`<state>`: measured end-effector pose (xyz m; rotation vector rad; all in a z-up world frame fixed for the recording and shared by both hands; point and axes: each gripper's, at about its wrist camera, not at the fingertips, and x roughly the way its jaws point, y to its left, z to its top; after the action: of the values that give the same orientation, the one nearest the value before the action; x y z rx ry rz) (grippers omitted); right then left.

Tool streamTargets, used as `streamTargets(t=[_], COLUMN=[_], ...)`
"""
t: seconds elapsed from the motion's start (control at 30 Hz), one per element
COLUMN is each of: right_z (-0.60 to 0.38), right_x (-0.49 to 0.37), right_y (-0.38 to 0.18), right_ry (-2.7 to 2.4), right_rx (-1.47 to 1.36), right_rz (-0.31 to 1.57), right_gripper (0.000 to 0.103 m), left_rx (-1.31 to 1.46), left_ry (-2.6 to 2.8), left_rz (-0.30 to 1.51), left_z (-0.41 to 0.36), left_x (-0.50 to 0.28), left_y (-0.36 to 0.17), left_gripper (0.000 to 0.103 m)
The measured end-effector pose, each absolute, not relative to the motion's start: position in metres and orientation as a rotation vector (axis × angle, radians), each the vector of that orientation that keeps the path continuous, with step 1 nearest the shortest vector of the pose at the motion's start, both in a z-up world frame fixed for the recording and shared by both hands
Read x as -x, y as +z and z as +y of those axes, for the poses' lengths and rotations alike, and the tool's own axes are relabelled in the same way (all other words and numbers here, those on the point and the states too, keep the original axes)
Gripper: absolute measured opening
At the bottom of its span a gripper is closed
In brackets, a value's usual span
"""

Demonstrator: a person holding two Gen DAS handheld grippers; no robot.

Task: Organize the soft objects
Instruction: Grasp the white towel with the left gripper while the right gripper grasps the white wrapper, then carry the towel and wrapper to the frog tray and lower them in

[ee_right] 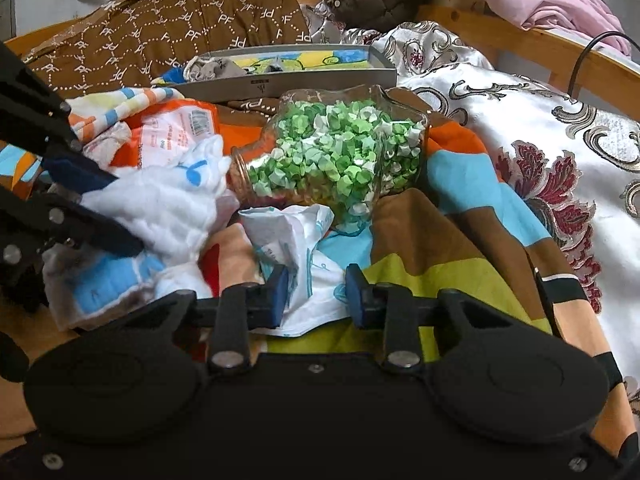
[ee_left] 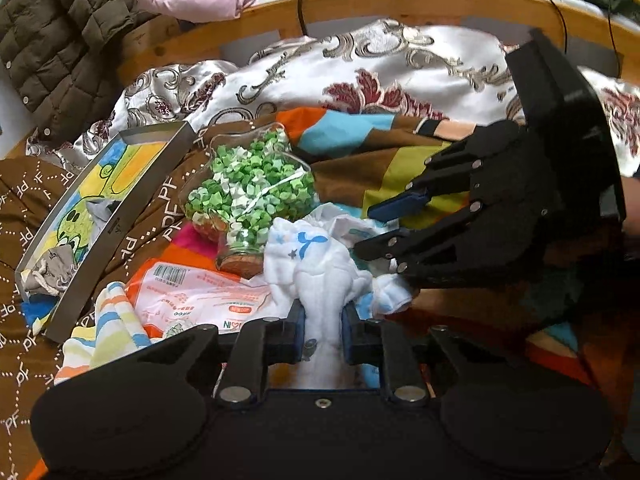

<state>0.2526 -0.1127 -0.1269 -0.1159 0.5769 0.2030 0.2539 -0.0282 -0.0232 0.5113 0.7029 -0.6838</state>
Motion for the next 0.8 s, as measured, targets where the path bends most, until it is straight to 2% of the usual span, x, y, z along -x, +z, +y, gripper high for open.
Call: streamTargets(t=[0.57, 0.8], right_z=[-0.125, -0.131], right_x=[-0.242, -0.233], right_y=[-0.108, -0.099], right_ry=[0.209, 0.175], right_rx=[0.038, 0.004], right_rz=[0.450, 0.386], right_gripper=[0.021, 0.021], left_rx=[-0.228, -0.086], left_ry=[-0.705, -0.713], left_rz=[0.747, 0.680], left_z=[-0.018, 0.004], left_x=[-0.244, -0.240], left_y=[-0.007, 0.011], left_gripper=[0.018, 0.018])
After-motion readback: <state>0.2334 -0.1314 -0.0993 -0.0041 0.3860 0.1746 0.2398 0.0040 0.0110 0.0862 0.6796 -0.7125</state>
